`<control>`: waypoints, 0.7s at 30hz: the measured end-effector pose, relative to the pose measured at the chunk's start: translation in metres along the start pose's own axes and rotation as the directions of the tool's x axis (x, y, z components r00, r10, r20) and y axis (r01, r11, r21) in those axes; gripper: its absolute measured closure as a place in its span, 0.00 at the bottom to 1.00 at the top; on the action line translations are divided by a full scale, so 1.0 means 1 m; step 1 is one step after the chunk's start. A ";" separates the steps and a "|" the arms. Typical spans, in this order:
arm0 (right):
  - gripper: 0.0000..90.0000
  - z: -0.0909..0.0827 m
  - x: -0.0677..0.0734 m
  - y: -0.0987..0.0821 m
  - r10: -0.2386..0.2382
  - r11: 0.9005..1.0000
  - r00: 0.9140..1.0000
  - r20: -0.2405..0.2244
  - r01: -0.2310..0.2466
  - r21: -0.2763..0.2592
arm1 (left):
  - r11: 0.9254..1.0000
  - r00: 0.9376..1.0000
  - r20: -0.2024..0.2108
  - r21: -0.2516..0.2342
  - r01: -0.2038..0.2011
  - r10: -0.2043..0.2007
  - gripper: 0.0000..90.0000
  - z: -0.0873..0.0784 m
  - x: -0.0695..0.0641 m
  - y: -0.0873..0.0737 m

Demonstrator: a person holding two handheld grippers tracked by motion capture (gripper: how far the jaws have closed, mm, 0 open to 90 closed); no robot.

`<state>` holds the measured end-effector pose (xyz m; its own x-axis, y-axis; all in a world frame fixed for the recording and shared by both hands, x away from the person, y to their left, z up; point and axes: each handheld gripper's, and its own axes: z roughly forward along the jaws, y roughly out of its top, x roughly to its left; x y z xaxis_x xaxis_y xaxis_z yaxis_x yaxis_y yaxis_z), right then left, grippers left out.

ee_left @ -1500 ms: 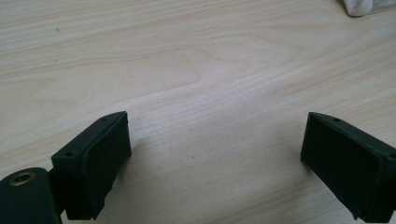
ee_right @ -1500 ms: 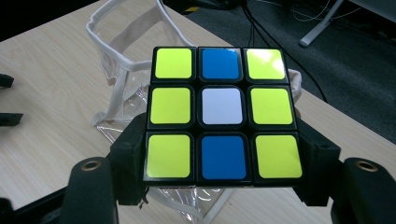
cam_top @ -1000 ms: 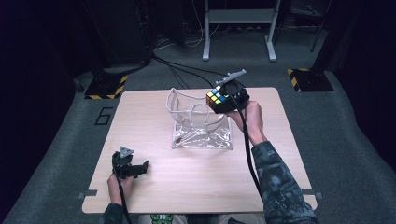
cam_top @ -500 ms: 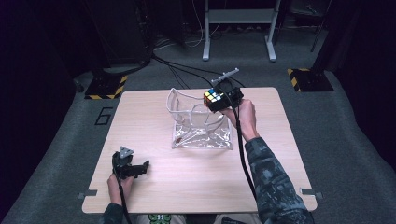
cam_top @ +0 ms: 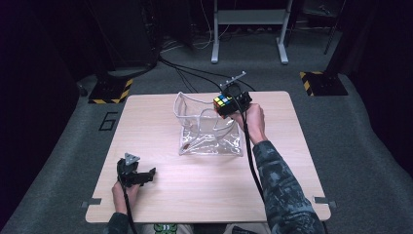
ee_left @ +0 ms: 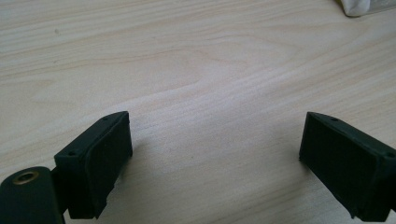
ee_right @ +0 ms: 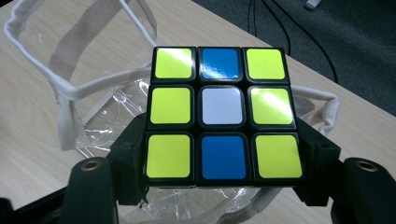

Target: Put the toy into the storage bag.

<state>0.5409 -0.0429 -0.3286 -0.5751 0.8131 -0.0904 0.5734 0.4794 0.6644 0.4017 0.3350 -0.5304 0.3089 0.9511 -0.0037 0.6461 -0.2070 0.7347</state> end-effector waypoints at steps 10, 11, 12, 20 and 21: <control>0.37 0.010 -0.009 -0.003 0.037 0.999 0.999 0.013 -0.037 0.018 | 1.000 1.000 0.000 -0.001 0.002 -0.002 0.10 0.000 0.000 0.000; 0.37 0.010 -0.009 -0.003 0.040 0.999 0.999 0.013 -0.040 0.022 | 1.000 1.000 0.001 0.000 0.002 -0.002 0.10 0.000 0.000 0.000; 0.37 0.011 -0.009 -0.003 0.050 0.999 0.999 0.015 -0.050 0.022 | 1.000 1.000 0.001 -0.002 -0.003 0.003 0.10 0.000 0.000 0.000; 0.37 0.018 -0.010 -0.004 0.048 0.998 0.998 0.038 -0.050 0.047 | 1.000 1.000 0.003 0.007 -0.005 0.005 0.10 0.000 0.000 0.000; 0.37 0.019 -0.009 -0.004 0.050 0.997 0.998 0.040 -0.052 0.054 | 1.000 1.000 0.003 0.007 -0.005 0.005 0.10 0.000 0.000 0.000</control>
<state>0.5549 -0.0460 -0.3439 -0.5219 0.8486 -0.0863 0.6332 0.4532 0.6275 0.4020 0.3354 -0.5301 0.3138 0.9495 -0.0022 0.6492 -0.2128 0.7302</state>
